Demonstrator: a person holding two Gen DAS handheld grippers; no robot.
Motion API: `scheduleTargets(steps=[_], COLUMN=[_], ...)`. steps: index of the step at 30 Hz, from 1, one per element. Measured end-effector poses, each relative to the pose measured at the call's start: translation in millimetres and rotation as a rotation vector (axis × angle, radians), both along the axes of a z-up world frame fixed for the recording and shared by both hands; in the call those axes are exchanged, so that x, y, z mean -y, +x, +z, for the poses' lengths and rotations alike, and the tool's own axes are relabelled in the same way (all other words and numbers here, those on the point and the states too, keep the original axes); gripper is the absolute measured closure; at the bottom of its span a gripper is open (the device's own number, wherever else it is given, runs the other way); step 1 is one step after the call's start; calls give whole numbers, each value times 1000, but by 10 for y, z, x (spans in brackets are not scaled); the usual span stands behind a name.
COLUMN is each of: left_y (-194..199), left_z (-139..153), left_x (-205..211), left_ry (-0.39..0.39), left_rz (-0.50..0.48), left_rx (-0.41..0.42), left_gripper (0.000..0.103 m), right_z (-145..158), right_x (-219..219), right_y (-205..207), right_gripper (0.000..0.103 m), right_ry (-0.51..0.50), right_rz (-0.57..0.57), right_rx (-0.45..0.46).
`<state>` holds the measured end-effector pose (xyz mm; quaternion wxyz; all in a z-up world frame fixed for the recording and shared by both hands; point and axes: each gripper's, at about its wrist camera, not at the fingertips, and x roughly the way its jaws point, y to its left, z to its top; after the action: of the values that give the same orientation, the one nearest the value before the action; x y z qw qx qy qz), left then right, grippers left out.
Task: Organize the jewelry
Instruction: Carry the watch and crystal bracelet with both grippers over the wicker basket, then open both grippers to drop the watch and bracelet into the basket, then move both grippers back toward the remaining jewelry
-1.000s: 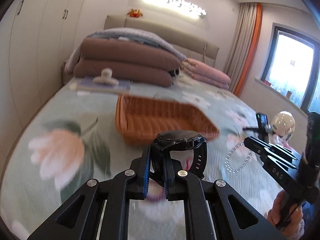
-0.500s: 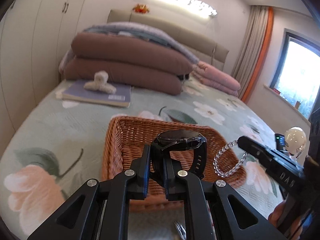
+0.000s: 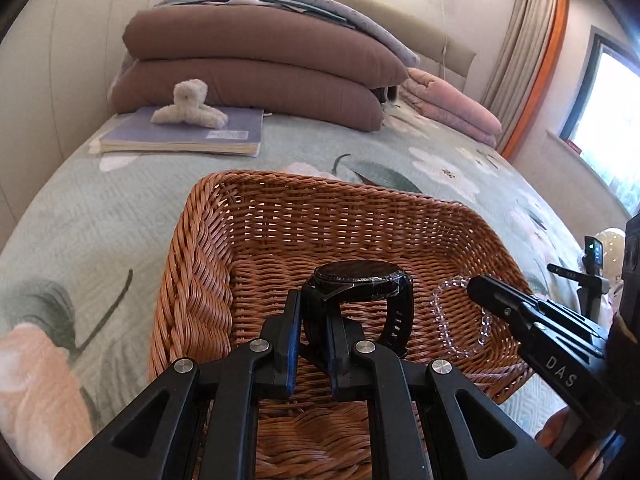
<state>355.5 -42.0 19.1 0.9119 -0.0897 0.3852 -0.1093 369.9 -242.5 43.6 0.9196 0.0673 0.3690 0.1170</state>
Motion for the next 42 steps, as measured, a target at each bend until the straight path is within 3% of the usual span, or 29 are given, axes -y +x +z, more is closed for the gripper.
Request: scheduleTargets(steps=[3, 5, 7, 11, 12, 14, 15, 16, 23, 32, 38, 42], left_y=[-6, -6, 5, -11, -16, -72, -118, -176, -708, -1788, -2452, -2736], left_z=[11, 17, 7, 11, 22, 88, 139, 207, 672, 1095, 1053, 867], left_x=[10, 0, -3, 18, 15, -18, -43, -73, -317, -822, -1122, -1259], left_ry=[13, 4, 0, 14, 12, -11, -16, -24, -83, -134, -129, -97], left_rz=[4, 0, -10, -19, -21, -23, -16, -11, -46, -62, -49, -9], left_rx=[8, 8, -2, 4, 4, 29, 50, 76, 183, 304, 343, 321], left_gripper=[92, 92, 91, 90, 85, 57, 36, 31, 30, 30, 31, 31], right_z=[18, 27, 33, 81, 104, 159, 204, 265, 680, 939, 884, 721], right_x=[26, 66, 103, 133, 150, 163, 175, 190, 209, 61, 8, -40], right_y=[-22, -31, -41, -91, -111, -145, -183, -238, -851, -1763, -2385, -2672], right_gripper=[91, 83, 63, 56, 56, 56, 56, 56, 56, 55, 55, 55], right_ry=[24, 79, 91, 109, 120, 119, 119, 122, 125, 103, 59, 7], right_rz=[-2, 9, -4, -7, -9, -17, -22, -25, -21, 25, 30, -3], right_rx=[-1, -10, -7, 21, 30, 43, 53, 68, 186, 256, 303, 315])
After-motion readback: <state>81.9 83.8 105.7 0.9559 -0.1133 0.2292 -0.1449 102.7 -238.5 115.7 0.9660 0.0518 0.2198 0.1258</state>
